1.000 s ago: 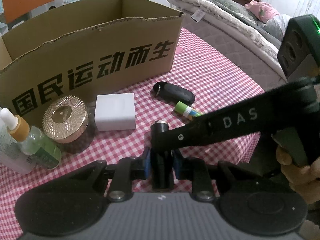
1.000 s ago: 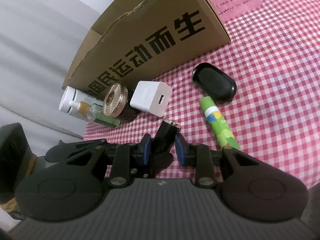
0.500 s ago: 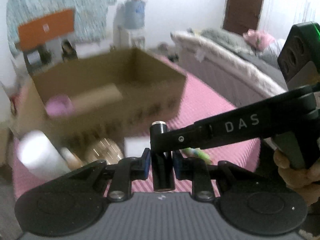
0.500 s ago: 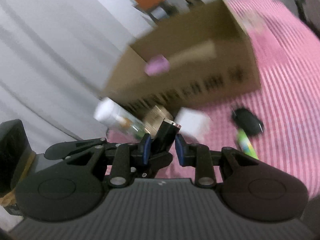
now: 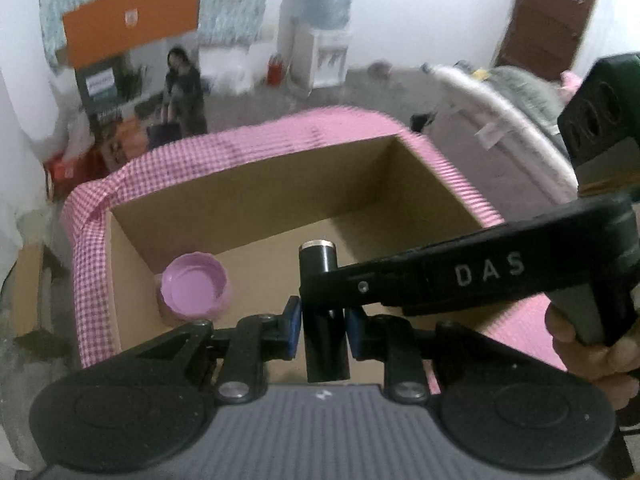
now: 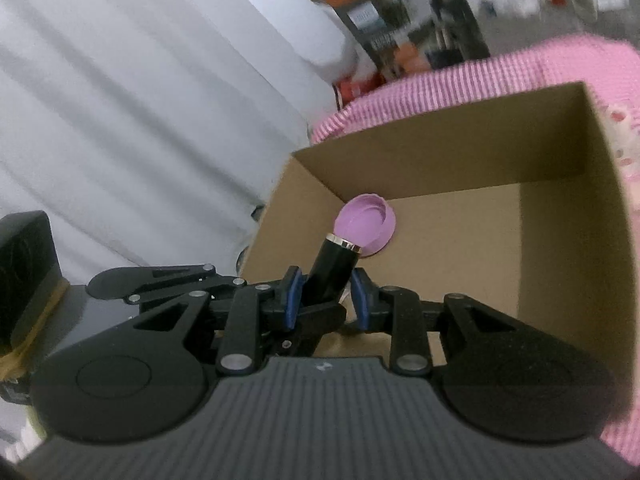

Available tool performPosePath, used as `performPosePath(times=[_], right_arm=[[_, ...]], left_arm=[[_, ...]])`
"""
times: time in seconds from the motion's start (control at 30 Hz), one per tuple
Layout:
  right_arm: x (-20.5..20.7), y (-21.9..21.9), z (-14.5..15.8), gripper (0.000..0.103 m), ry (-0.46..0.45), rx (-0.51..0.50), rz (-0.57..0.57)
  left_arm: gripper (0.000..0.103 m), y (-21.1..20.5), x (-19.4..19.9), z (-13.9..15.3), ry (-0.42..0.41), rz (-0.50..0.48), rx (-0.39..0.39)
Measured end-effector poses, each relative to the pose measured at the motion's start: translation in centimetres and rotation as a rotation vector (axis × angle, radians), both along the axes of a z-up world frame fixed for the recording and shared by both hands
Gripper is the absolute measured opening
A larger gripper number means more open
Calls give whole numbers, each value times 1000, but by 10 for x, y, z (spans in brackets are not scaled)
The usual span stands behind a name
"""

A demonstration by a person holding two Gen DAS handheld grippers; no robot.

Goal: Organize rigid objects
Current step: 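Carry the black tube into the box and open the right tool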

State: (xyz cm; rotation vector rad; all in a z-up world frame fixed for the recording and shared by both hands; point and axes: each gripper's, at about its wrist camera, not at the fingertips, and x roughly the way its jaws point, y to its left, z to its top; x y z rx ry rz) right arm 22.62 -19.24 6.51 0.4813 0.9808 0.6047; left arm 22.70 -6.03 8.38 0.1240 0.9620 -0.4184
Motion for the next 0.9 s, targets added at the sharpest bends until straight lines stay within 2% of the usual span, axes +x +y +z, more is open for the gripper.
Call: performPosePath(times=[0.13,0.27,0.37,0.57,0.73,0.9], right_arm=[[58,5,-27,26,115,16,0],[89,13,-47,25,162,-21,6],[109,17,-61,25,196,-40,8],[130,28,-84,25,239,-66,9],[131,36,-95,26,262,-88,12],[136,39,-103,26,272,-83,-1]], left_arm=[[24,-3,44,-21,86,30,61],[24,-5,79,-45,145,51,111],[24,-6,99,-58,196,72,118],[24,-4,115,-76,241,91,148],[25,-7,122,-89,273,91,163],[32,-13,119,-87,265,77,178]])
